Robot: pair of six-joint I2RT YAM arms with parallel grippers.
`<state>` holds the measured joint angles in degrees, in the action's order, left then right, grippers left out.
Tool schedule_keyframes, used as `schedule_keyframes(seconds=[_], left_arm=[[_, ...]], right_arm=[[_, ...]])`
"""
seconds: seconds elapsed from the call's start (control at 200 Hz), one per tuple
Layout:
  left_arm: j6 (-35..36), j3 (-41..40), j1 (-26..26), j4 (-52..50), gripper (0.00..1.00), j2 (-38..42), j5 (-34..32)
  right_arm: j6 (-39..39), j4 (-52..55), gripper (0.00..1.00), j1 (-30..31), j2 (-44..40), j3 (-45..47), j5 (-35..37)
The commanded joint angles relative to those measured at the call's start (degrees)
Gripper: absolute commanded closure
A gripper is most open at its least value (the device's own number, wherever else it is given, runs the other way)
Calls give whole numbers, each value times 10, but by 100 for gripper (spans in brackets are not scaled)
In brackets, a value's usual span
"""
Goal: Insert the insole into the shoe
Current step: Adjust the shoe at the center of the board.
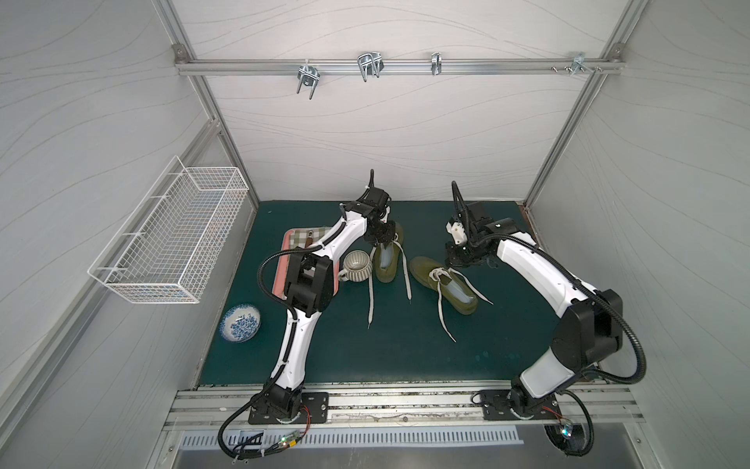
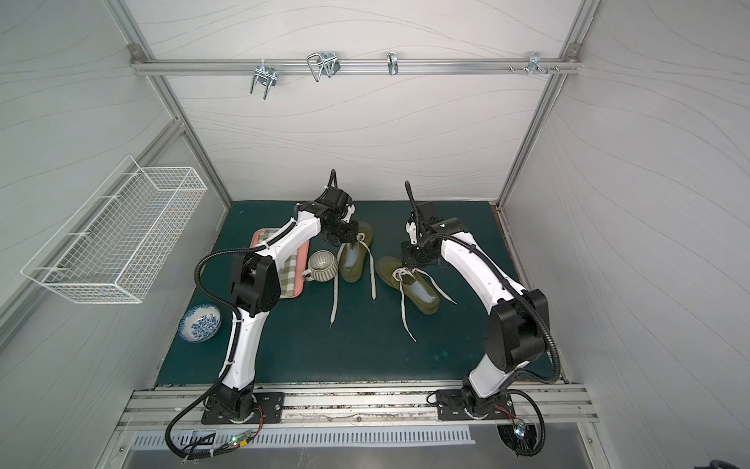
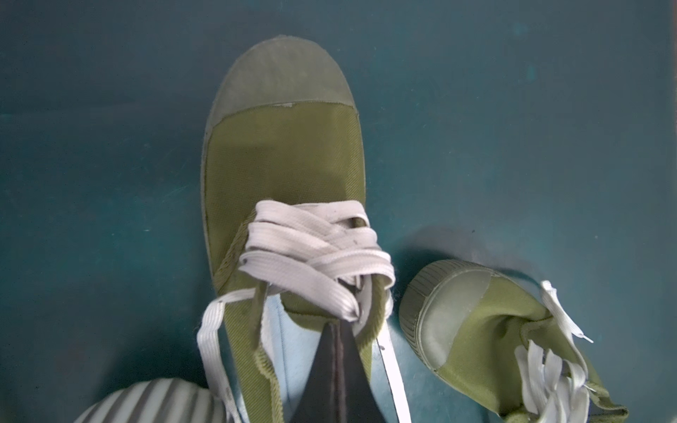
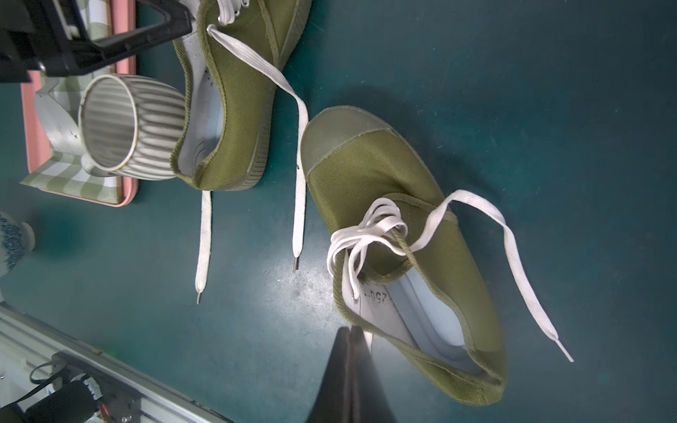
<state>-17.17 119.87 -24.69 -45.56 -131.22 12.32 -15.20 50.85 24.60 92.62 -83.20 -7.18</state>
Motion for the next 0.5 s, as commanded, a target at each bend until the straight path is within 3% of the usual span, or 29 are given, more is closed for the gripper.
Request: schedule_keyframes(seconds=[0.0, 0.495], left_arm=[[-12, -2, -2, 22, 100, -13, 14], [-21, -21, -10, 57, 100, -23, 49]], right_arm=[[-2, 19, 100, -7, -21, -10, -15], [6, 29, 100, -20, -38, 2, -18]])
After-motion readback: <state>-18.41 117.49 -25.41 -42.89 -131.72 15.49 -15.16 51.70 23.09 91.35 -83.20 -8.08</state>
